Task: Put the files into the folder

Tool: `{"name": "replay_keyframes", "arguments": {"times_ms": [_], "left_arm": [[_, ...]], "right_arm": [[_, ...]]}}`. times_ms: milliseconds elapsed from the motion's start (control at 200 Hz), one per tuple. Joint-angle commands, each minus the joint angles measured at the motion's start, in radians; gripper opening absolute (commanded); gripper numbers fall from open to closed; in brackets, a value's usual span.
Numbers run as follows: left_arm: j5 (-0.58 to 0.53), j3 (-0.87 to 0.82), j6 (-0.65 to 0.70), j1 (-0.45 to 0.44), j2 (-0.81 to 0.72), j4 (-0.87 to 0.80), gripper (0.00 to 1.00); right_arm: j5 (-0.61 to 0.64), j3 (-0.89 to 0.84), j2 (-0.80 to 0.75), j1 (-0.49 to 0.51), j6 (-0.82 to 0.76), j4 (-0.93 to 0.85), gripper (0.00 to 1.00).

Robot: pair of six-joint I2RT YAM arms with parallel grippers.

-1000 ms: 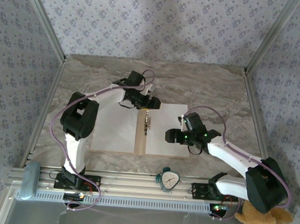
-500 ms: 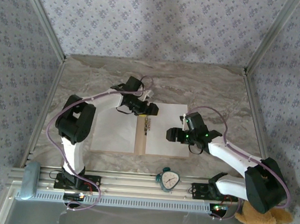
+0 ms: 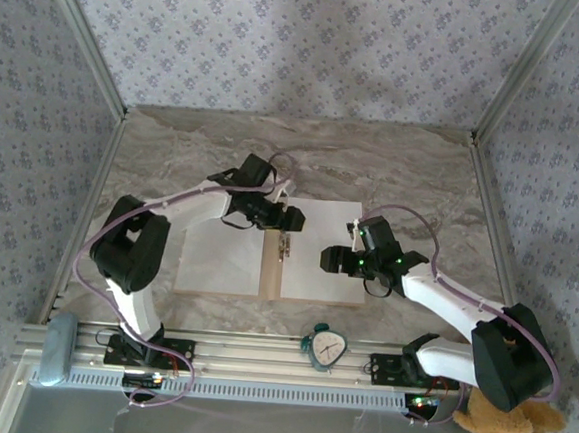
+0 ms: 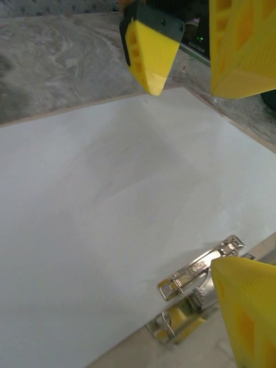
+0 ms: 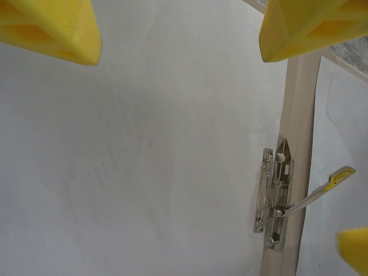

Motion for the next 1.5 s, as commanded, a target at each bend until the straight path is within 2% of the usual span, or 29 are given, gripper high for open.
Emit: {"name": "replay_keyframes", "arguments": {"times_ms": [0,225,300,475,600,835,1064,1494], "left_arm": [[-0.071,0.039,-0.003,0.021,-0.089,-0.079,0.74],[-0.132,0.018,-0.057,0.095,-0.171,-0.168,0.68],[-0.183,-0.002,-0.059,0.11,-0.203,-0.202,0.67],[-0.281,-0.111,-0.074,0.156,-0.275,-0.249,0.63],[-0.337,-0.205,-0.08,0.197,-0.316,-0.274,0.55],[-0.498,-0.331,-0.085,0.231,-0.367,-0.343,0.53],[-0.448,-0.434,-0.036,0.243,-0.348,-0.235,0.5],[-0.428,-0.455,-0.026,0.187,-0.264,-0.126,0.46]], "right_arm": [[-0.01,-0.012,0.009,-0.007,0.008,0.002,0.74],[0.002,-0.013,0.006,-0.007,0.015,-0.005,0.72],[0.007,-0.018,-0.003,-0.007,0.019,-0.003,0.73],[0.015,-0.022,-0.015,-0.007,0.024,-0.009,0.7],[0.019,-0.022,-0.02,-0.007,0.025,-0.008,0.68],[0.031,-0.029,-0.031,-0.007,0.032,-0.008,0.67],[0.045,-0.023,-0.034,-0.006,0.038,-0.022,0.65],[0.095,0.026,-0.126,-0.017,0.076,-0.141,0.64]]}}
